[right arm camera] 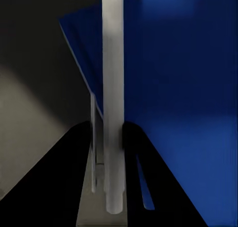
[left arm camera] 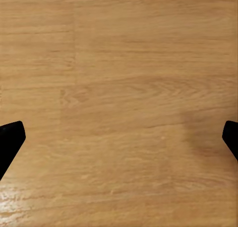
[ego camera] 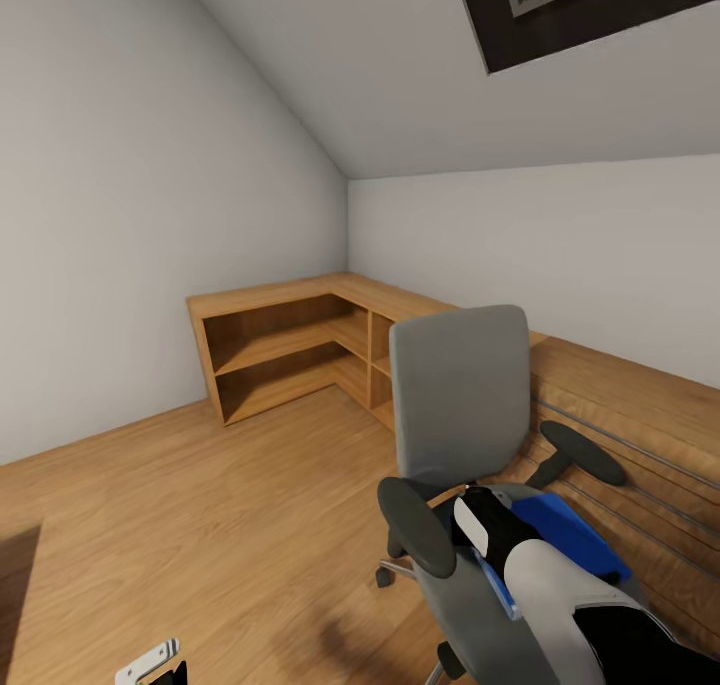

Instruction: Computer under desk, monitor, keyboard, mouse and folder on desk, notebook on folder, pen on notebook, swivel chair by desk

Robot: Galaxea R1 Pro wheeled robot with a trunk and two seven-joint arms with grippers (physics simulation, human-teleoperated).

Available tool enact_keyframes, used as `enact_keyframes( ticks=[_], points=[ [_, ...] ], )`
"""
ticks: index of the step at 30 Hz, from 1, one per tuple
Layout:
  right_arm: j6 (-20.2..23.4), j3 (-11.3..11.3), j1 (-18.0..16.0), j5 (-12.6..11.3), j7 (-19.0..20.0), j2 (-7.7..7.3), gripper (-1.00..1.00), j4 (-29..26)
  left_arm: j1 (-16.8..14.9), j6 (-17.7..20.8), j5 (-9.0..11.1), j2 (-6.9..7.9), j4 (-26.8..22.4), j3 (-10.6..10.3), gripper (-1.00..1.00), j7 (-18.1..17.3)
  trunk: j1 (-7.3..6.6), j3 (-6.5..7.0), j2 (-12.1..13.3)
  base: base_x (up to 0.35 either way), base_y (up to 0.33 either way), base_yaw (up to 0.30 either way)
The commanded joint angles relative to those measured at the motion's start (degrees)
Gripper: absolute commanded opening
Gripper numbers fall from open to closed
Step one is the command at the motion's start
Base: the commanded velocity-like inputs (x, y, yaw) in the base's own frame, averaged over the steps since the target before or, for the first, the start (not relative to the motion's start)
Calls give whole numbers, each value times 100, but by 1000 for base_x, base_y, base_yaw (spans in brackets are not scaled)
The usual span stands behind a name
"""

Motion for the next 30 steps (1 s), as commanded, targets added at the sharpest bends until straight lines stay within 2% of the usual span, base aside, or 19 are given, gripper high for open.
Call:
enact_keyframes(
  ticks=[1, 12, 25, 30],
  points=[
    [14, 12, -1, -65, -48, 1, -100, -9, -2, -19, 45, 2, -2, -15, 100, 15, -23, 12, 39, 0, 0, 0],
    [14, 12, -1, -67, -48, -5, -100, -9, -2, -19, 48, 2, -2, -15, 100, 12, -265, 210, 480, 0, 0, 0],
    [14, 4, -1, -82, -35, -13, -100, -16, -2, -19, 48, 2, 0, -8, 100, 6, -265, 210, 480, 0, 0, 0],
    [18, 3, -1, -91, -11, -20, -100, -18, -2, -19, 48, 2, 5, -7, 100, 4, -265, 210, 480, -131, -54, 0]
  ],
)
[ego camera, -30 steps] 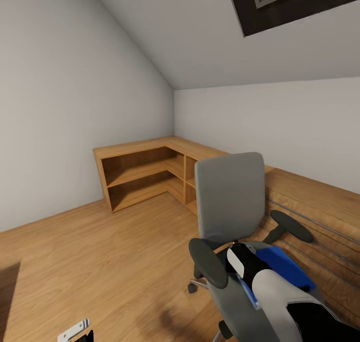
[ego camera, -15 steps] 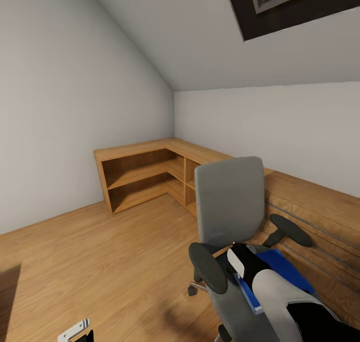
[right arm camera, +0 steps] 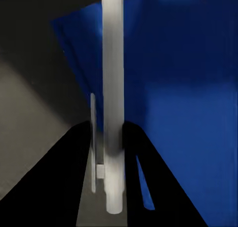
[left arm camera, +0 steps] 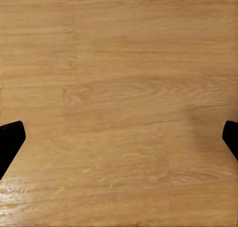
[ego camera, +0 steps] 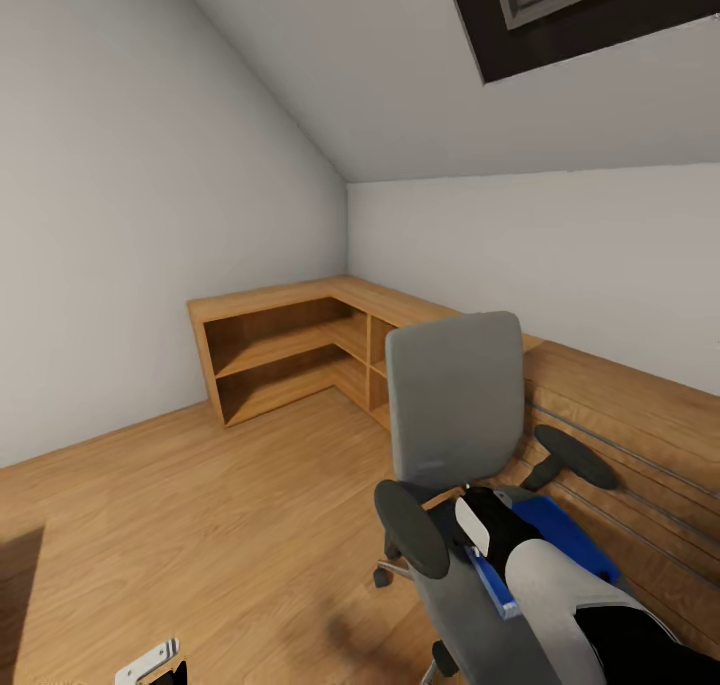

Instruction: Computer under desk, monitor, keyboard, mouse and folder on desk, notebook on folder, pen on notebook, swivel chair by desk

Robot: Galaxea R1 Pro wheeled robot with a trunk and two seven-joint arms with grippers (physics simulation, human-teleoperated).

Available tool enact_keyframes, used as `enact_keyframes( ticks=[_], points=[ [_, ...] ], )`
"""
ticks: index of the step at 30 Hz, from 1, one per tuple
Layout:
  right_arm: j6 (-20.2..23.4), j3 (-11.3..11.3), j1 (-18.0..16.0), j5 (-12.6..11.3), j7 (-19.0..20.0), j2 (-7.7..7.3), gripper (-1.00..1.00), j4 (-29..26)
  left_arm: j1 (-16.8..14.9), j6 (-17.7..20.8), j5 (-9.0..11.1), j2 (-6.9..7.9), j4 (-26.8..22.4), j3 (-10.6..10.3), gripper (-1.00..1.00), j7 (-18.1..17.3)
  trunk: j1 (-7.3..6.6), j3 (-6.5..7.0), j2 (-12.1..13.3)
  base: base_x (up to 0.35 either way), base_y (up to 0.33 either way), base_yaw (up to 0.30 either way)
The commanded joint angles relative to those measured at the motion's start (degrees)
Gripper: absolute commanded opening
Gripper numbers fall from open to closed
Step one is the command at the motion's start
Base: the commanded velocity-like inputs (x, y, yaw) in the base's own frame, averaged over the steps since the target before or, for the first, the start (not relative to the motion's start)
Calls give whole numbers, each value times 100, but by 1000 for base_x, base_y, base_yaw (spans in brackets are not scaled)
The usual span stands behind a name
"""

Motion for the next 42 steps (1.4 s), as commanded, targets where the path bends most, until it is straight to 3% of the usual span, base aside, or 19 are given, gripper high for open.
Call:
enact_keyframes(
  ticks=[1, 15, 20, 42],
  points=[
    [15, 12, -2, -69, -43, -1, -100, -9, -2, -18, 46, 2, -2, -14, 100, 16, -3, -6, -3, -235, -100, 0],
    [15, 6, -2, -96, -30, -4, -100, -39, -2, -18, 46, 2, 0, -14, 100, 16, -3, -6, -3, -292, -60, 0],
    [-189, -10, -2, -99, -54, 2, -100, -52, -2, -18, 46, 2, 5, -21, 100, 16, -3, -2, -3, -309, -65, -18],
    [-272, -10, -2, -114, -69, 15, -100, -53, -2, -18, 31, -5, 113, -38, 100, 7, -3, 1, -3, -280, -95, -243]
  ],
)
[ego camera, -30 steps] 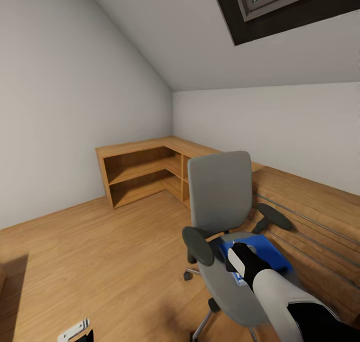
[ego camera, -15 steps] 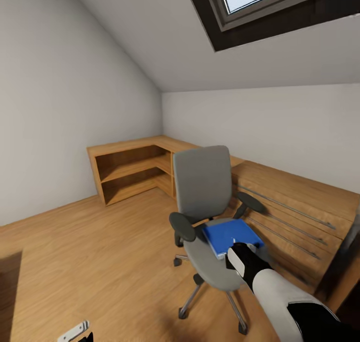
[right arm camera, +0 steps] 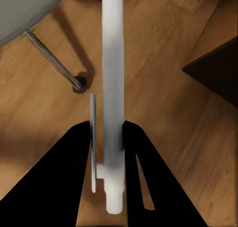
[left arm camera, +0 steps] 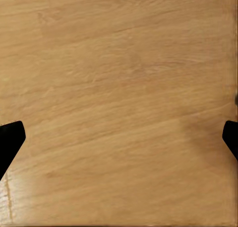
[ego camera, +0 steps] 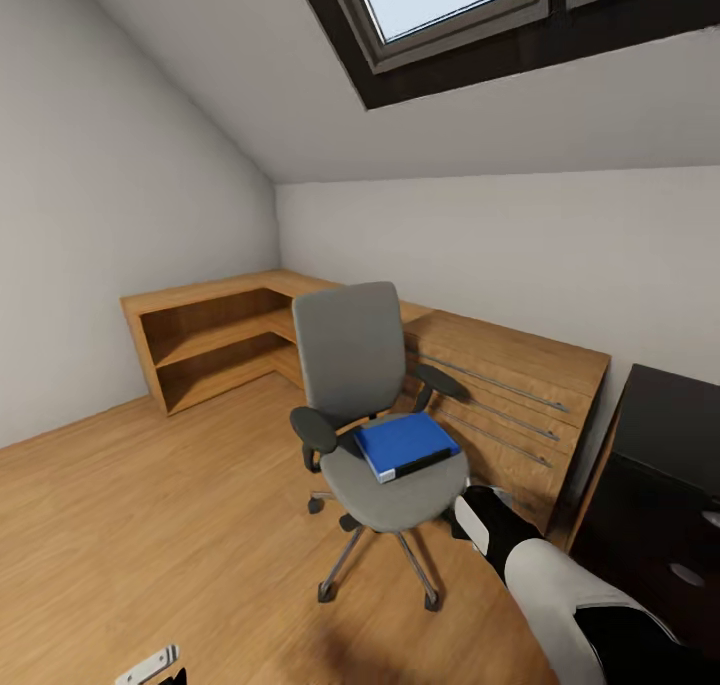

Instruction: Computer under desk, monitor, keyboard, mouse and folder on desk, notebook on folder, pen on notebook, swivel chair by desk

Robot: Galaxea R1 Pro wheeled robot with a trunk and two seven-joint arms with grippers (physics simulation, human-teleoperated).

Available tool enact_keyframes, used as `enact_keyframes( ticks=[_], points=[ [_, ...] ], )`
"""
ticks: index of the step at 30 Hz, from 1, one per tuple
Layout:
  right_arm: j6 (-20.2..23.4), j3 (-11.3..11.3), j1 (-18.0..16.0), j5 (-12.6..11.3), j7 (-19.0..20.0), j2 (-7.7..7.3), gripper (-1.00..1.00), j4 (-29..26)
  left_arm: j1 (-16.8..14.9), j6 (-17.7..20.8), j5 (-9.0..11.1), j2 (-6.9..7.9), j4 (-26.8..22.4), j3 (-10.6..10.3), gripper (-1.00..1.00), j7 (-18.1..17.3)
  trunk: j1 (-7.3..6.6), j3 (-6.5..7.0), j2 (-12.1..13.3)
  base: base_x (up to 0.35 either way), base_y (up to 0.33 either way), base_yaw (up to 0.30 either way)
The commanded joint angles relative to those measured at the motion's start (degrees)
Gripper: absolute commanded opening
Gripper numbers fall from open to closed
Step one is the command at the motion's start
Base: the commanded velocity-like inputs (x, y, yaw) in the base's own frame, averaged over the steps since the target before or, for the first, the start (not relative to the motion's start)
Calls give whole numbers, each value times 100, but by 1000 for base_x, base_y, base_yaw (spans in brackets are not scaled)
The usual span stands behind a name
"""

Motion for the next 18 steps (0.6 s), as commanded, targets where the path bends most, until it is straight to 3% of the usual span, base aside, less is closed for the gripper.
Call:
enact_keyframes(
  ticks=[1, 3, 7, 9, 13, 18],
  points=[
    [13, 9, -3, -57, -43, 2, -100, -8, 0, -16, 41, 2, -5, -15, 100, 17, -2, -12, -3, -83, -37, -224],
    [13, 5, -3, -59, -43, 1, -100, -8, 0, -16, 41, -29, -3, -21, 100, 17, -2, -24, -3, -43, -19, -213],
    [15, -7, -3, -60, -44, -2, -100, -10, 0, -17, 39, -247, 1, -12, 100, 23, -24, -34, 37, -13, -6, -176],
    [14, -16, -3, -64, -32, -13, -100, -14, 0, -14, 42, -257, 24, -3, 100, 25, -68, -6, 117, -3, -1, -80],
    [18, -23, -3, -75, -5, -7, -100, -5, 0, -14, 48, -257, 595, 4, 100, 19, -156, 62, 278, -1, 0, -16],
    [15, -28, 4, -190, 6, -9, -100, 21, 0, -19, 51, -262, 763, 6, 100, 17, -265, 151, 478, 0, 0, -3]
  ],
)
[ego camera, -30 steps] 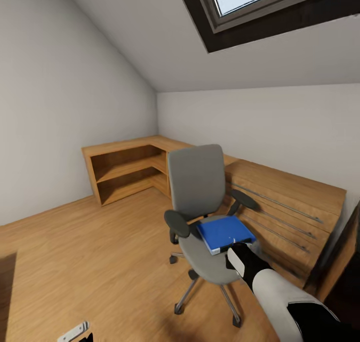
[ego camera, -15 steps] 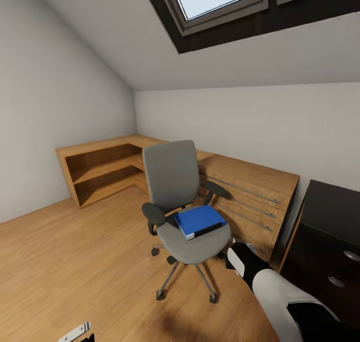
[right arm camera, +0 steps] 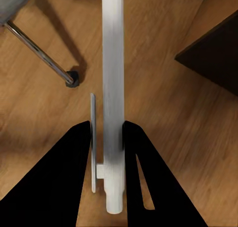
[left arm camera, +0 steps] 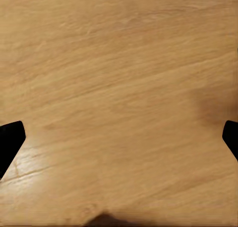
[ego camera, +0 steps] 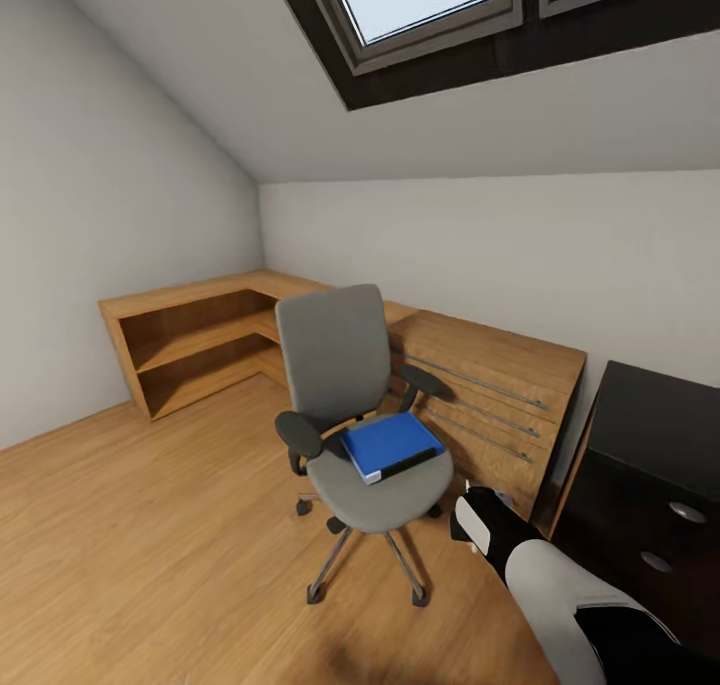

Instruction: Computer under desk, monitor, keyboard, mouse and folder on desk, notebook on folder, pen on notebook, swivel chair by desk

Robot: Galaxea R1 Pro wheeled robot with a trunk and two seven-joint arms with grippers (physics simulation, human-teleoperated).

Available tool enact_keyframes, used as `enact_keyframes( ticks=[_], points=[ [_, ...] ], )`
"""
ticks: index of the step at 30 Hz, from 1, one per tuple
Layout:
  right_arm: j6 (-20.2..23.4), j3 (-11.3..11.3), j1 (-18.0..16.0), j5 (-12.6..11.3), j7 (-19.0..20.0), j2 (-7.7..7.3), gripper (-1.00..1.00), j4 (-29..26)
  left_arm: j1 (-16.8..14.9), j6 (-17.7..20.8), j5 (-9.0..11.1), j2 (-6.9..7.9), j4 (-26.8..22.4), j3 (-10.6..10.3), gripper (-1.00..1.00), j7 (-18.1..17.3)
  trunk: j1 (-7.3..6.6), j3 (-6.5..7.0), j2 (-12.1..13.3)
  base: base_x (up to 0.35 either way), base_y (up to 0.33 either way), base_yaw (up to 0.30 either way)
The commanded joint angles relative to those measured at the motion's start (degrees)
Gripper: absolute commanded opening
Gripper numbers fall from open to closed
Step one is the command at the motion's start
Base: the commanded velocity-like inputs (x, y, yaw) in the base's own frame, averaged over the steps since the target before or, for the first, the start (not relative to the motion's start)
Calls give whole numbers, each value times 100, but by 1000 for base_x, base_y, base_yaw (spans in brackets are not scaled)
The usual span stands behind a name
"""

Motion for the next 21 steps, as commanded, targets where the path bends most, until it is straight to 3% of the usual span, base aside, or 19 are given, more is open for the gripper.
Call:
enact_keyframes(
  ticks=[1, 3, 5, 7, 8, 21],
  points=[
    [13, 9, 3, -147, -35, -4, -100, -1, -2, -28, 38, 0, 95, -12, 100, 11, -23, 13, 39, 0, 0, 0],
    [11, 11, 5, -164, -31, -5, -100, 1, -2, -89, 36, -3, 197, -15, 100, -8, -67, 48, 119, 0, 0, 0],
    [7, 12, 8, -179, -24, -9, -100, 4, -2, -533, 23, -19, 503, -31, 100, -191, -111, 84, 199, 0, 0, 0],
    [4, 13, 9, -176, -41, -23, -100, 0, -2, -1477, 0, -46, 1036, -59, 100, -687, -155, 120, 279, 0, 0, 0],
    [4, 13, 9, -173, -45, -24, -100, -1, -2, -1564, -5, -49, 1092, -61, 100, -742, -177, 138, 320, 0, 0, -17],
    [4, 15, 16, -191, -23, -25, -100, 18, -2, -1750, -11, -53, 1191, -52, 100, -839, -462, 364, 841, 0, 0, -225]
  ],
)
